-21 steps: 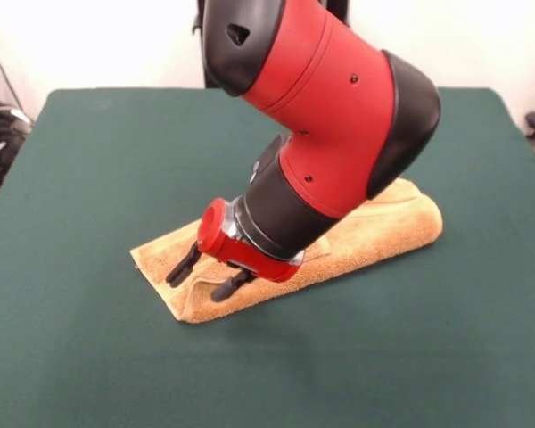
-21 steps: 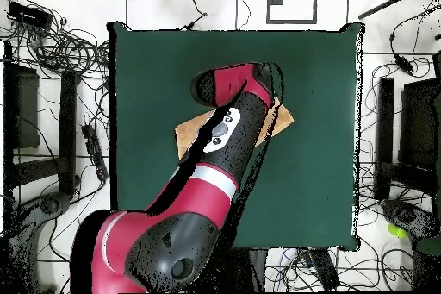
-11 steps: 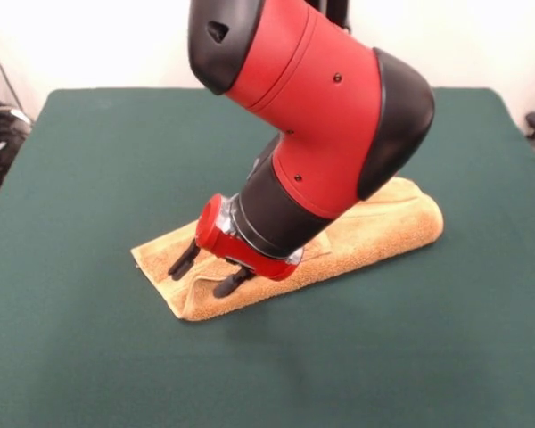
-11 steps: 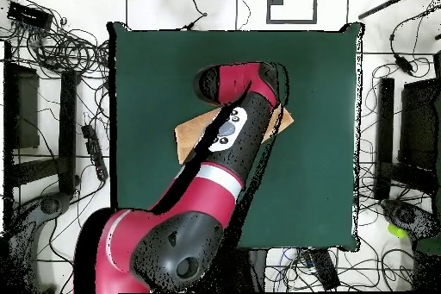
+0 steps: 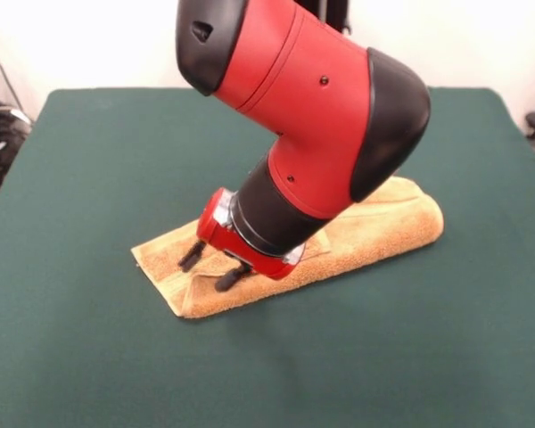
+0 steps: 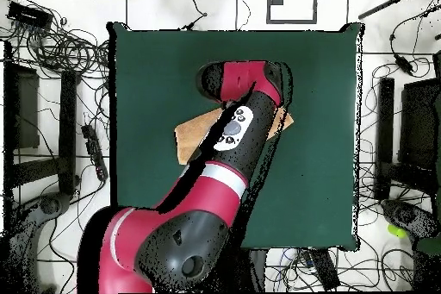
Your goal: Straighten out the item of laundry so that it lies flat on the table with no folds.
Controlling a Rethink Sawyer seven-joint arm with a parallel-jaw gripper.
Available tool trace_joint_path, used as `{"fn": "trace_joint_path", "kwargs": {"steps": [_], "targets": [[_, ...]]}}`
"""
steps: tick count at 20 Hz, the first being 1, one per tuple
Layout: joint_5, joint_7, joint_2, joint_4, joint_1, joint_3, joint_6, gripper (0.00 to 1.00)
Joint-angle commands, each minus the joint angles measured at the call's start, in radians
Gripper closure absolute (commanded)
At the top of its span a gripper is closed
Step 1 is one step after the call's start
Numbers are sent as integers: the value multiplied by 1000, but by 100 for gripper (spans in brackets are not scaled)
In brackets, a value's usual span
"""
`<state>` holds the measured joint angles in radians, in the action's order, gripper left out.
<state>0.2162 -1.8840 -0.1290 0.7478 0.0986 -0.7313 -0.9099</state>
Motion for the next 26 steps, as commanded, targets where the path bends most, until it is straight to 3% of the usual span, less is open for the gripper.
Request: {"fn": "trace_joint_path", "kwargs": {"steps": [1,5,15,20,23,26], "targets": [[63,-328,-95,23,35,102,-81,100],[30,-285,-87,37,44,101,-15,100],[37,-237,-75,14,28,123,-69,100],[102,-196,-6,71,-3,243,-23,100],[185,-268,45,134,-27,325,17,100],[214,-280,68,164,-35,362,52,100]]}}
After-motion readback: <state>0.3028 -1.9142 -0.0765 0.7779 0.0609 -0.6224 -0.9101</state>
